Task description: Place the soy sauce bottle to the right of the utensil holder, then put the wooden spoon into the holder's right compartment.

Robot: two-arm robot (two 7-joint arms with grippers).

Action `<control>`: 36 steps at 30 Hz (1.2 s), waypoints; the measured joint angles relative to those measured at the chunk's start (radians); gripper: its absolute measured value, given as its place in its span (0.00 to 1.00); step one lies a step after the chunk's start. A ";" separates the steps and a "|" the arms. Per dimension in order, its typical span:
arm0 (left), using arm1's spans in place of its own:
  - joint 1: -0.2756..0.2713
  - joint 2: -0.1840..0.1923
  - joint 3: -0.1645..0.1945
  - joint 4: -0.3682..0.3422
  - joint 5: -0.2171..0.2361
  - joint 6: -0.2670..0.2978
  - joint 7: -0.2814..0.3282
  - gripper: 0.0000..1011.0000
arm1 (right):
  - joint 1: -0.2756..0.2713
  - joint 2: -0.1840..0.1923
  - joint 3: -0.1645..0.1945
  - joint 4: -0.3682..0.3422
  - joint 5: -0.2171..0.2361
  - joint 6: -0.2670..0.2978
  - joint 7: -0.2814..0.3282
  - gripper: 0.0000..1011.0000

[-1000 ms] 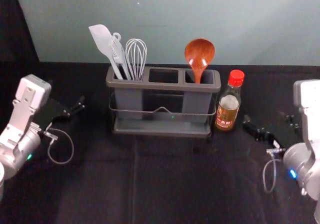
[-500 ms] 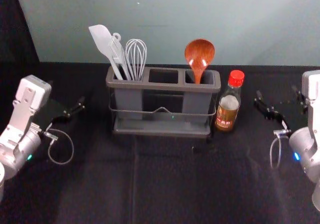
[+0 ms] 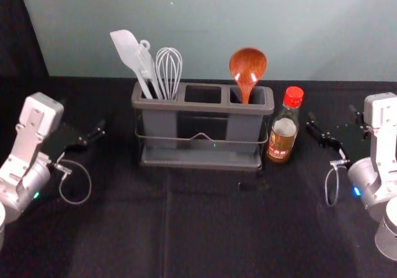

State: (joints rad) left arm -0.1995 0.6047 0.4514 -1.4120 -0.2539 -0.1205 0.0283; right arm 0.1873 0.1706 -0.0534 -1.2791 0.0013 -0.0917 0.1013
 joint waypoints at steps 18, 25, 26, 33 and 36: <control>0.000 0.000 0.000 0.000 0.000 0.000 0.000 0.99 | 0.003 -0.004 0.002 0.003 -0.001 0.004 -0.003 0.99; 0.000 0.000 0.000 0.000 0.000 0.000 0.000 0.99 | 0.002 -0.004 0.002 0.002 -0.001 0.006 -0.003 0.99; 0.000 0.000 0.000 0.000 0.000 0.000 0.000 0.99 | 0.002 -0.004 0.001 0.002 -0.001 0.006 -0.003 0.99; 0.000 0.000 0.000 0.000 0.000 0.000 0.000 0.99 | 0.002 -0.003 0.001 0.001 0.000 0.007 -0.003 0.99; 0.000 0.000 0.000 0.000 0.000 0.000 0.000 0.99 | 0.002 -0.003 0.001 0.001 0.000 0.007 -0.003 0.99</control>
State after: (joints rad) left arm -0.1995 0.6047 0.4514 -1.4120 -0.2539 -0.1205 0.0283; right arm 0.1890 0.1678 -0.0524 -1.2781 0.0016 -0.0846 0.0984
